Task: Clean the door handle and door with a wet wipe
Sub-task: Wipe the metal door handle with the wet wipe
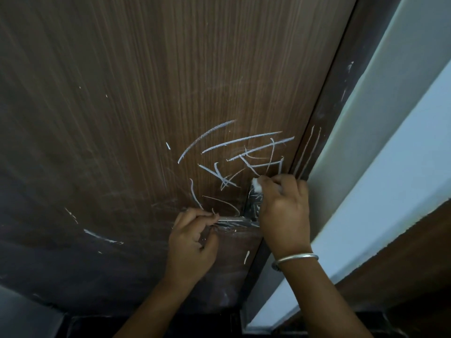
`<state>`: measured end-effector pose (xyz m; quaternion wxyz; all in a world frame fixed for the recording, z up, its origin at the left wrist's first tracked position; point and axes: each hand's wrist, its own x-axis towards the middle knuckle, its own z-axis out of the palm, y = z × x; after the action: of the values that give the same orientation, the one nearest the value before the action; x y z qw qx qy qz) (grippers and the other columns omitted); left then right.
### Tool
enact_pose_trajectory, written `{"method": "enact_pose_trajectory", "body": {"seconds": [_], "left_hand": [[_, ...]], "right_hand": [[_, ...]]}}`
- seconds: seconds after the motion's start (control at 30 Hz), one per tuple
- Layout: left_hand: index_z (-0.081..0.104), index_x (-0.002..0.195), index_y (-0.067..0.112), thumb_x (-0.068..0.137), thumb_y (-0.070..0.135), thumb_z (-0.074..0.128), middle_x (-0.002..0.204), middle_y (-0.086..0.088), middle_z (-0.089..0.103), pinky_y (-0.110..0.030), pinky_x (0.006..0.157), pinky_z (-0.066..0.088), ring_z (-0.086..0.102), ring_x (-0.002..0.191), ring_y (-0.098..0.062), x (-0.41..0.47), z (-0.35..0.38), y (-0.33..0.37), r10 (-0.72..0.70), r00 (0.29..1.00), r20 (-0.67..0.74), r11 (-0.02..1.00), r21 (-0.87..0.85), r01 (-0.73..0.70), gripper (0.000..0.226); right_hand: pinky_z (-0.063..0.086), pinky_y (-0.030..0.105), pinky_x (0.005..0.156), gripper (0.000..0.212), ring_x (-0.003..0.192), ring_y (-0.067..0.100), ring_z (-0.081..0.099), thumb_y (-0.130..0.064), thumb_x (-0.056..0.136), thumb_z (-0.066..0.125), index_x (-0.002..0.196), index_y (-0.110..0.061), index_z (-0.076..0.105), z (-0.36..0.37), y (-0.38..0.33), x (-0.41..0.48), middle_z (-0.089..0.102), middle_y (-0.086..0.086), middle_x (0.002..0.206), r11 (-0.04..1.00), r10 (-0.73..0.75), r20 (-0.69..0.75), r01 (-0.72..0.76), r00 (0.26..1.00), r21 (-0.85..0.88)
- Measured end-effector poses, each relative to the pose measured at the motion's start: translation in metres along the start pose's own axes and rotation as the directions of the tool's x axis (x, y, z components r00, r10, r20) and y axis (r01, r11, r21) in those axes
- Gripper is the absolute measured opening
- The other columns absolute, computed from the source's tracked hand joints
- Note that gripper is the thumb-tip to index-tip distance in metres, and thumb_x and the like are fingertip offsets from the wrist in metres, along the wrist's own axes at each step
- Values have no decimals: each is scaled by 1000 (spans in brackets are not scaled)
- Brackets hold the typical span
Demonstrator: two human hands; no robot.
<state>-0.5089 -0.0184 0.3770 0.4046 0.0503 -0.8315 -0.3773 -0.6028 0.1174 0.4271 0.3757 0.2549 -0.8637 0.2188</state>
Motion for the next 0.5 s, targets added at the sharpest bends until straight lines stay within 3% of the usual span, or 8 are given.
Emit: {"method": "enact_pose_trajectory", "body": {"seconds": [0.1,0.2,0.33,0.5], "left_hand": [[72,91,10,73,15,50,91,12,57,-18,76,45,53,86,-8,1,-2,-1,19,1000,22,999,45,-20,29],[72,94,11,73,16,50,94,13,57,-15,79,43,52,88,-7,0,-6,-2,31,999,45,997,71,-34,31],[71,96,10,74,16,50,95,12,58,-16,79,43,53,90,-7,-1,-4,-5,51,998,40,995,82,-54,31],[71,93,10,75,13,51,94,15,57,-19,78,46,56,89,-8,-2,1,-6,50,999,-5,998,36,-50,27]], "right_hand": [[51,37,67,28,76,37,58,10,73,65,95,-5,73,3,4,0,64,17,89,990,59,-9,-58,998,125],[54,34,74,28,80,31,63,9,81,57,100,-5,72,7,13,-6,67,15,92,922,239,-41,-213,970,325],[48,23,85,25,89,19,66,3,86,57,102,-10,72,18,15,-24,72,5,98,740,494,83,-469,865,482],[45,14,79,24,86,12,65,0,86,58,98,-14,73,24,17,-40,67,-11,89,633,545,243,-584,802,508]]}}
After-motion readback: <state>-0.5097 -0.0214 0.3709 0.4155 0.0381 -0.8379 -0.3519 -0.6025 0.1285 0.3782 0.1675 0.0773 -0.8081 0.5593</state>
